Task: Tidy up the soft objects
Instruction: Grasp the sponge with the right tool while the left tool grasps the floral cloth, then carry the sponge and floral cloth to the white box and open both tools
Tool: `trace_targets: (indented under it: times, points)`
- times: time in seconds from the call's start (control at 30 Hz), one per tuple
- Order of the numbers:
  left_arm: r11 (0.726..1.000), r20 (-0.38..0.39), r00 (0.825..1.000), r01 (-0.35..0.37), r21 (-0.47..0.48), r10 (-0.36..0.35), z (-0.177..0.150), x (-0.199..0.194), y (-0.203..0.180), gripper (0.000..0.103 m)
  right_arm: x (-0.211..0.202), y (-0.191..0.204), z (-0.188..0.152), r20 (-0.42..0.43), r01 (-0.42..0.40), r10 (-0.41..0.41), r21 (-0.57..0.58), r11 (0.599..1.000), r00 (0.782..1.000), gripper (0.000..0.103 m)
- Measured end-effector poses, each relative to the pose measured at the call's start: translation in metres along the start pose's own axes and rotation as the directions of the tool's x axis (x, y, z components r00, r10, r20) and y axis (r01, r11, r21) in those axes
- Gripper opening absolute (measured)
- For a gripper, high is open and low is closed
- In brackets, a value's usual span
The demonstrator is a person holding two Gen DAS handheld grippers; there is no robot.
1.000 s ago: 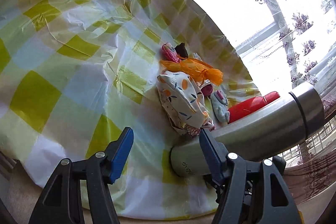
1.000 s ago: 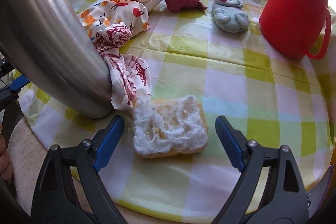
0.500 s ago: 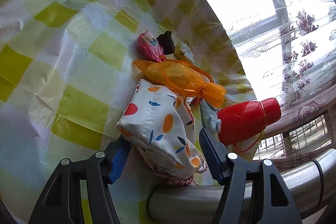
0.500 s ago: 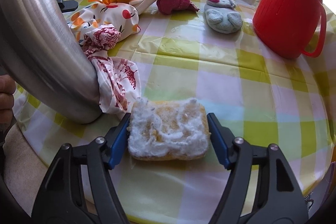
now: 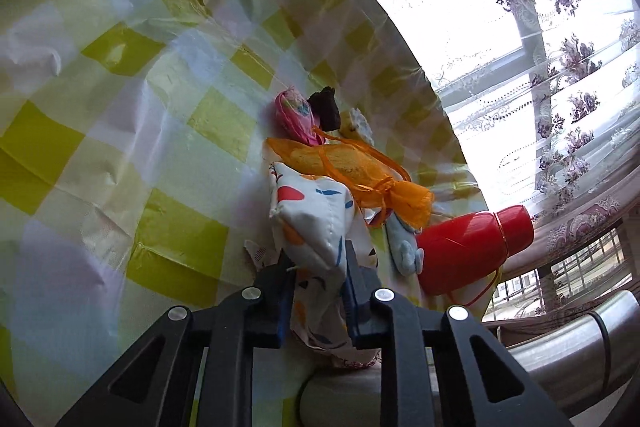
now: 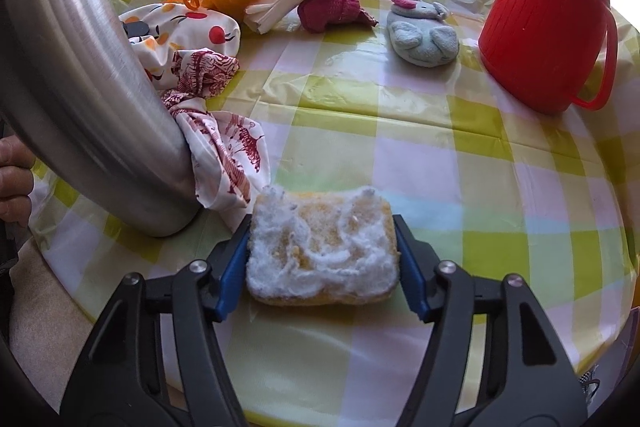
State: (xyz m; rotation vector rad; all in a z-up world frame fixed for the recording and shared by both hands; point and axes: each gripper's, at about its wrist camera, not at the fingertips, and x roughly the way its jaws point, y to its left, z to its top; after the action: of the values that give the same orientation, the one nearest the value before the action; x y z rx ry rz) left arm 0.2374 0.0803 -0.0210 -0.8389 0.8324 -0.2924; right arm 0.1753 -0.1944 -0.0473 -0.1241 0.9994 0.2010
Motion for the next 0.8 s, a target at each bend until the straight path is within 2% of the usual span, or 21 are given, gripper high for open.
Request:
trace_targets:
  times: [0.2, 0.47, 0.6, 0.8]
  points:
    - [0.998, 0.091, 0.996, 0.013, -0.056, -0.008, -0.007, -0.036, 0.017, 0.021, -0.006, -0.004, -0.002, 0.014, -0.016, 0.016, 0.018, 1.0, 1.0, 0.065]
    - [0.99, 0.164, 0.986, -0.014, -0.139, 0.037, -0.047, -0.091, 0.047, 0.021, -0.026, -0.002, -0.01, 0.063, 0.003, -0.004, 0.022, 1.0, 0.998, 0.065]
    - [0.993, 0.183, 0.982, -0.033, -0.111, 0.053, -0.066, -0.115, 0.039, 0.021, -0.037, -0.002, -0.015, 0.079, 0.003, -0.005, 0.03, 1.0, 0.997, 0.065]
    - [0.997, 0.153, 0.988, -0.022, -0.074, 0.033, -0.098, -0.133, 0.018, 0.021, -0.056, -0.009, -0.026, 0.099, 0.003, -0.009, 0.06, 0.998, 0.995, 0.065]
